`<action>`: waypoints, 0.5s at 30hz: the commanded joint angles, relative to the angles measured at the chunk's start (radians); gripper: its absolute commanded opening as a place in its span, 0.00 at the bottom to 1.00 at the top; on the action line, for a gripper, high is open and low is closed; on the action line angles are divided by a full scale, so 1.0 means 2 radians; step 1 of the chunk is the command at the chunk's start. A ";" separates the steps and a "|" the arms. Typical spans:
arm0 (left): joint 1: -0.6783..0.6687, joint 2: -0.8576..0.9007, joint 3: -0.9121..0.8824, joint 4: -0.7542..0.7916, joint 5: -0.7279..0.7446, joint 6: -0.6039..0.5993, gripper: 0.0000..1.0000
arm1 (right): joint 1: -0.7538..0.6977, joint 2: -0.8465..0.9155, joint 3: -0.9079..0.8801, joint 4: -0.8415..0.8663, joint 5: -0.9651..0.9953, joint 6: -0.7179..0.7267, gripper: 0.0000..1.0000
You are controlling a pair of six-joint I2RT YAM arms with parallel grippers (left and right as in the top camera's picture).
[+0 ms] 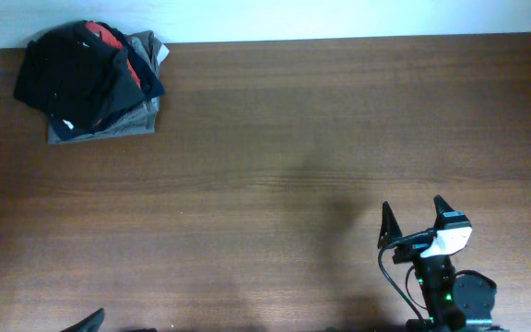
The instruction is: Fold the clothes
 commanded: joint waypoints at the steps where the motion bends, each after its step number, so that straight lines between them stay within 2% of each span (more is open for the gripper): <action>1: -0.002 -0.004 -0.001 0.000 -0.002 0.010 0.99 | -0.004 -0.005 -0.028 0.024 0.007 -0.004 0.99; 4: -0.002 -0.004 -0.001 0.000 -0.002 0.010 0.99 | -0.003 -0.005 -0.057 0.054 0.006 -0.003 0.99; 15: -0.002 -0.004 -0.001 0.000 -0.002 0.010 0.99 | -0.003 -0.005 -0.060 0.053 0.016 -0.002 0.99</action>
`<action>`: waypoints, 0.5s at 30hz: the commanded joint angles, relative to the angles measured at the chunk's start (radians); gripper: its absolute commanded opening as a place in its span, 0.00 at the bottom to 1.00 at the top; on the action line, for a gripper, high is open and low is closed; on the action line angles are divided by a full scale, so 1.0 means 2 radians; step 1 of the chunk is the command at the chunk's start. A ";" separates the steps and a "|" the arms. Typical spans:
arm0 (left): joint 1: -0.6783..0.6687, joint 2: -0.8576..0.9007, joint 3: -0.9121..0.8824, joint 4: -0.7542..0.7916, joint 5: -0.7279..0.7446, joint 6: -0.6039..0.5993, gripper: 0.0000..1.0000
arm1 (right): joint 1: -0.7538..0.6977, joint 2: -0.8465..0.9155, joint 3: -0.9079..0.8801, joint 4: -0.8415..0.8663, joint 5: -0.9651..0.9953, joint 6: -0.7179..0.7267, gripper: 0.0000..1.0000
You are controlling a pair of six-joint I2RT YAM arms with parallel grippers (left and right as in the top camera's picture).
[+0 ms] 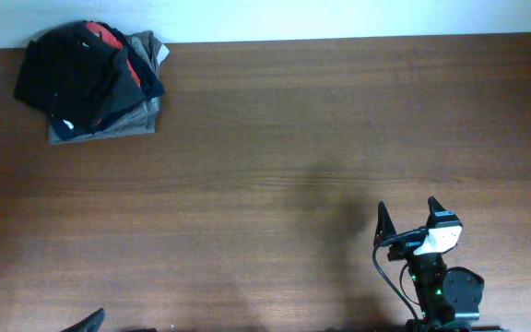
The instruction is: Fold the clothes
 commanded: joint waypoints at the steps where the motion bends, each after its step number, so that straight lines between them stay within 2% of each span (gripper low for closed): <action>1: -0.002 -0.004 -0.001 0.000 -0.002 0.010 0.99 | -0.003 -0.005 -0.005 0.000 0.008 -0.001 0.98; 15: -0.002 -0.004 -0.001 0.000 -0.002 0.010 0.99 | -0.003 -0.005 -0.005 0.000 0.008 -0.001 0.99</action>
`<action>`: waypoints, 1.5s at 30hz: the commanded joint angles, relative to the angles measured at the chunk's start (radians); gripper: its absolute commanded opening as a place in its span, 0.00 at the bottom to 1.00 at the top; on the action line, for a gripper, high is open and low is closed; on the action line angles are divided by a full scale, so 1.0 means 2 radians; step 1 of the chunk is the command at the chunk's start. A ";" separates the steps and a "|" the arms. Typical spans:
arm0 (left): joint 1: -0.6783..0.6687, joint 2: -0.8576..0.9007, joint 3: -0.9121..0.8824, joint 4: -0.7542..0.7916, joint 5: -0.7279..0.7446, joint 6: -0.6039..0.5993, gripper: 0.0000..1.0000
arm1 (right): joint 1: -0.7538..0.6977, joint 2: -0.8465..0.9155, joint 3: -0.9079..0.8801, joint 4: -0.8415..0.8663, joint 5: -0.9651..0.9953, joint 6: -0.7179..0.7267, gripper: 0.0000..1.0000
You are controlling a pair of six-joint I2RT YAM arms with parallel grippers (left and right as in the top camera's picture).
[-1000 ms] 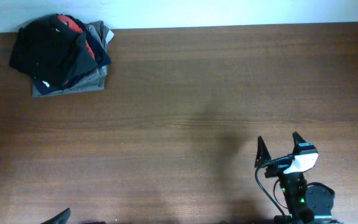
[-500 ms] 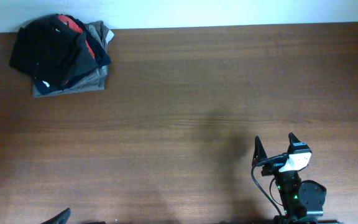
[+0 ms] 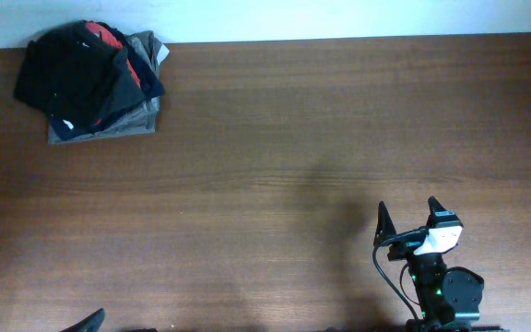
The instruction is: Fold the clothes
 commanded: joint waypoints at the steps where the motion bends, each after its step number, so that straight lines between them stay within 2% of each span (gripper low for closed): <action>1: -0.002 -0.004 -0.001 0.000 -0.002 0.010 0.99 | -0.003 -0.005 -0.005 0.000 0.006 -0.001 0.99; 23: -0.002 -0.004 -0.001 0.001 -0.003 0.009 0.99 | -0.003 -0.005 -0.005 0.000 0.006 -0.001 0.99; 26: -0.002 -0.004 -0.007 0.001 0.023 -0.024 0.99 | -0.003 -0.005 -0.005 0.000 0.006 -0.002 0.99; 29: -0.002 -0.004 -0.023 0.017 0.041 -0.089 0.99 | -0.003 -0.005 -0.005 0.000 0.006 -0.002 0.99; 30: -0.002 -0.005 -0.032 0.024 0.037 -0.089 0.99 | -0.003 -0.005 -0.005 0.000 0.006 -0.002 0.99; 34: -0.002 -0.031 -0.117 0.117 0.009 -0.088 0.99 | -0.003 -0.005 -0.005 0.000 0.006 -0.002 0.99; 41: -0.003 -0.138 -0.364 0.377 0.030 -0.088 0.99 | -0.003 -0.005 -0.005 0.000 0.006 -0.002 0.99; 45: -0.014 -0.183 -0.479 0.497 0.030 -0.088 0.99 | -0.003 -0.005 -0.005 0.000 0.006 -0.002 0.99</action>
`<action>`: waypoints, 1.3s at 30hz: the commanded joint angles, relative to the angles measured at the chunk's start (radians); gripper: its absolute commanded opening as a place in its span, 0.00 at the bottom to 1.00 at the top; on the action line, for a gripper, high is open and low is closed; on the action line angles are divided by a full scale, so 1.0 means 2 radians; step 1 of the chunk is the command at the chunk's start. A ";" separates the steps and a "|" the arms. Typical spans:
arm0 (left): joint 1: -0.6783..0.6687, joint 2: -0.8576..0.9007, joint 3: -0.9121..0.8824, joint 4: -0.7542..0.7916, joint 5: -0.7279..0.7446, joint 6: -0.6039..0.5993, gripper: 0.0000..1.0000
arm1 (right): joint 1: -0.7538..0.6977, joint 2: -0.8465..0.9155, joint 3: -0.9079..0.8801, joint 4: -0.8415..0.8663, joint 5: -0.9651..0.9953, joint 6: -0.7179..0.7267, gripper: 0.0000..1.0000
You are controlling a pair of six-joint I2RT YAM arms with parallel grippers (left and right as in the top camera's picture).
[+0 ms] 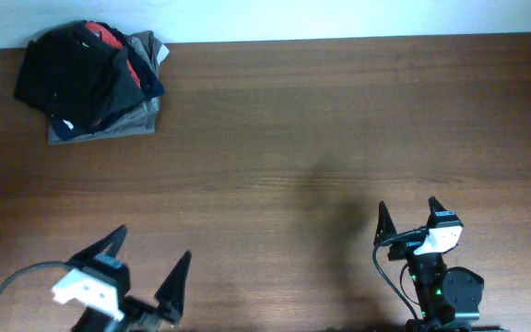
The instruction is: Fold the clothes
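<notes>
A pile of clothes point(90, 81) sits at the table's far left corner: black garments on top, a red one showing, grey ones underneath. My left gripper point(152, 260) has come up at the near left edge, open wide with nothing between its fingers. My right gripper point(407, 216) stands at the near right, open and empty. Both are far from the pile.
The brown wooden table point(321, 129) runs to a white wall at the back. A black cable point(383, 277) loops beside the right arm's base.
My left gripper, only a dark tip at the bottom edge before, has come into view at the near left, open. The right arm and the pile have not moved.
The right gripper stood open at the near right, then sat slightly nearer the front edge and stayed there. The left arm showed only a tip at the bottom edge until now, when it is in view and open. The pile never changed.
</notes>
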 commanded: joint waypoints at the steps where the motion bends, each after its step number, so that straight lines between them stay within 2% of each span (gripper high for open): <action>1: -0.013 -0.040 -0.093 0.076 0.007 -0.002 0.99 | -0.003 -0.005 -0.005 0.000 0.004 -0.001 0.99; 4: -0.024 -0.061 -0.155 0.139 -0.017 -0.005 0.99 | -0.003 -0.005 -0.005 0.000 0.004 -0.001 0.99; 7: -0.036 -0.078 -0.205 0.183 -0.083 -0.056 0.99 | -0.003 -0.005 -0.005 0.000 0.004 -0.001 0.99; 14: -0.044 -0.103 -0.286 0.230 -0.195 -0.159 0.99 | -0.003 -0.005 -0.005 0.000 0.004 -0.001 0.99; 19: -0.044 -0.126 -0.362 0.296 -0.224 -0.158 0.99 | -0.003 -0.005 -0.005 0.000 0.004 -0.001 0.99; 24: -0.044 -0.126 -0.411 0.354 -0.213 -0.157 0.99 | -0.003 -0.005 -0.005 0.000 0.004 -0.001 0.99; 28: -0.044 -0.126 -0.442 0.395 -0.213 -0.122 0.99 | -0.003 -0.005 -0.005 0.000 0.004 -0.001 0.99; 36: -0.036 -0.126 -0.448 0.356 -0.213 -0.037 0.99 | -0.003 -0.005 -0.005 0.000 0.004 -0.001 0.99; 39: -0.025 -0.126 -0.448 0.356 -0.213 -0.033 0.99 | -0.003 -0.005 -0.005 0.000 0.004 -0.001 0.99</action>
